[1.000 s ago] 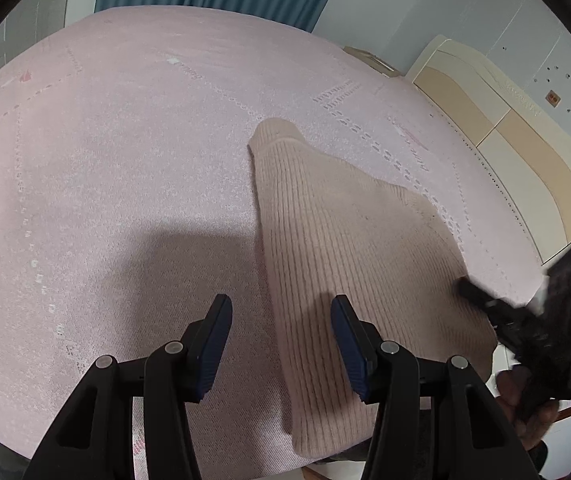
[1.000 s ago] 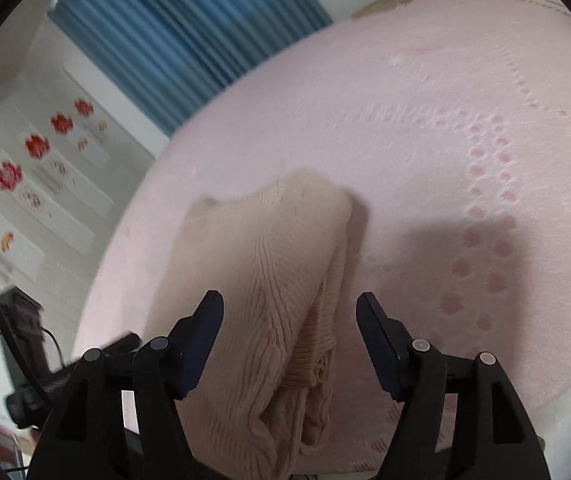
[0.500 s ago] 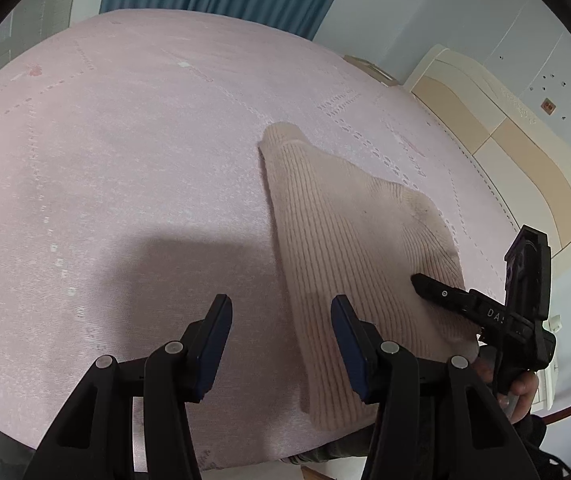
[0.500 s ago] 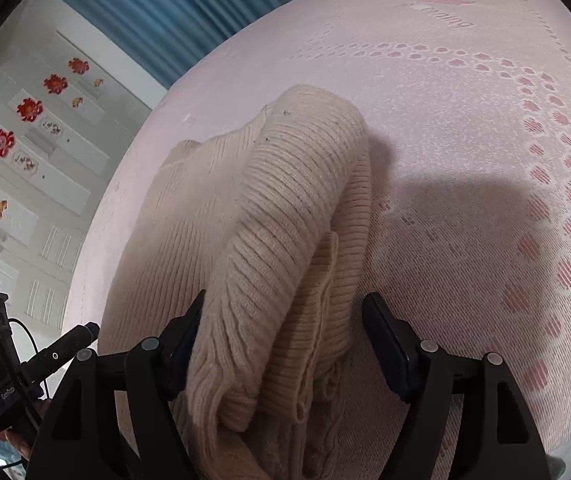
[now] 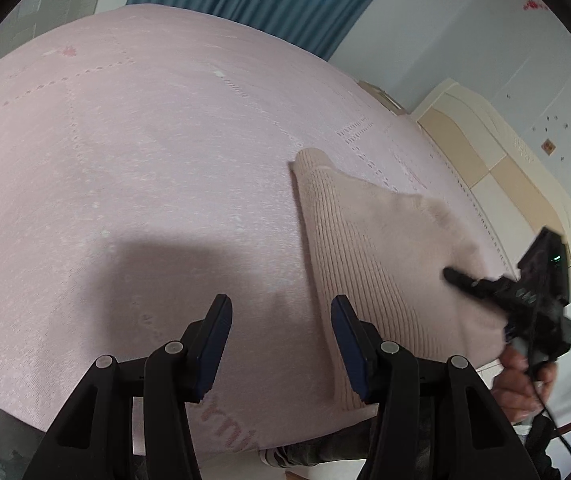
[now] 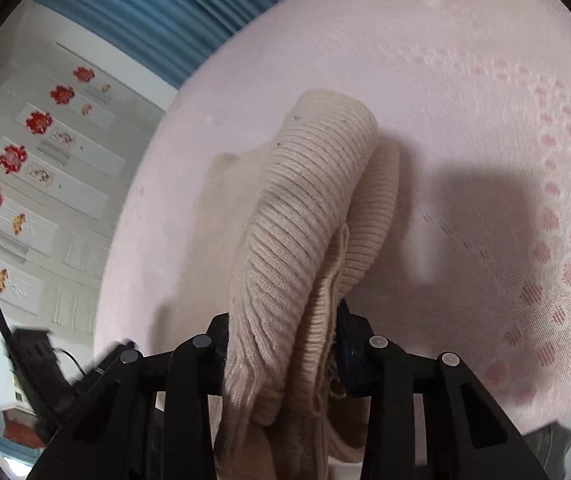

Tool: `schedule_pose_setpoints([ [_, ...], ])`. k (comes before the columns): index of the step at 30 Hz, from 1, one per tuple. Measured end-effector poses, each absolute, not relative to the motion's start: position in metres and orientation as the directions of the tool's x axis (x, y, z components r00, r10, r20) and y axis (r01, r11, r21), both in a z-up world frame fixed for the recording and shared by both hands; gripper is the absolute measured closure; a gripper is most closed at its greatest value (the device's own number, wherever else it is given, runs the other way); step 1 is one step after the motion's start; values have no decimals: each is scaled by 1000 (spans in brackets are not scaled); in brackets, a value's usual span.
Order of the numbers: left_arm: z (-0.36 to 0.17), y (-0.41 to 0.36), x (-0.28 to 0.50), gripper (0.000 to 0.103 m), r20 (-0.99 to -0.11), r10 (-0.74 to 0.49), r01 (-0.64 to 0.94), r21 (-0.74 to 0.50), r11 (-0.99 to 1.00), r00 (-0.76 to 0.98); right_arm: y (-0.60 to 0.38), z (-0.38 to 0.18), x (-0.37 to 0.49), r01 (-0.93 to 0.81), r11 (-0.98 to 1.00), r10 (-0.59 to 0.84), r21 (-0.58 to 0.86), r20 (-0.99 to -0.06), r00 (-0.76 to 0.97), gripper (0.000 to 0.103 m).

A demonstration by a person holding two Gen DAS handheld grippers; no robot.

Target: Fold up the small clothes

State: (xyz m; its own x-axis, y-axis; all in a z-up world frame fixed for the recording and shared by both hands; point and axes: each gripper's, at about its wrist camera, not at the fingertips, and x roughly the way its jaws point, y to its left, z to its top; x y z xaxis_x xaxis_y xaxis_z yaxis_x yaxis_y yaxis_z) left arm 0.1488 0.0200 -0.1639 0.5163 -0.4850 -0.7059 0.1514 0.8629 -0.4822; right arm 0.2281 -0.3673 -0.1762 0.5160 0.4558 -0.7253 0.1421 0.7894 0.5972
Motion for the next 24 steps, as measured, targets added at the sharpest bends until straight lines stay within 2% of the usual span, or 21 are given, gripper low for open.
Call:
schedule_pose_setpoints([
  [5, -166, 34, 146, 54, -688, -504, 128, -521, 844, 522, -326, -121, 238, 108, 826, 413, 553, -725, 551, 67],
  [13, -167, 56, 146, 54, -667, -504, 107, -542, 833, 549, -316, -71, 251, 131, 872, 309, 471, -739, 599, 67],
  [19, -170, 71, 161, 54, -663, -511, 84, -564, 822, 547, -294, -60, 281, 133, 890, 277, 437, -748, 603, 67],
  [24, -168, 86, 180, 54, -669, -482, 67, -545, 836, 566, -267, -69, 318, 85, 853, 366, 514, -707, 605, 67],
])
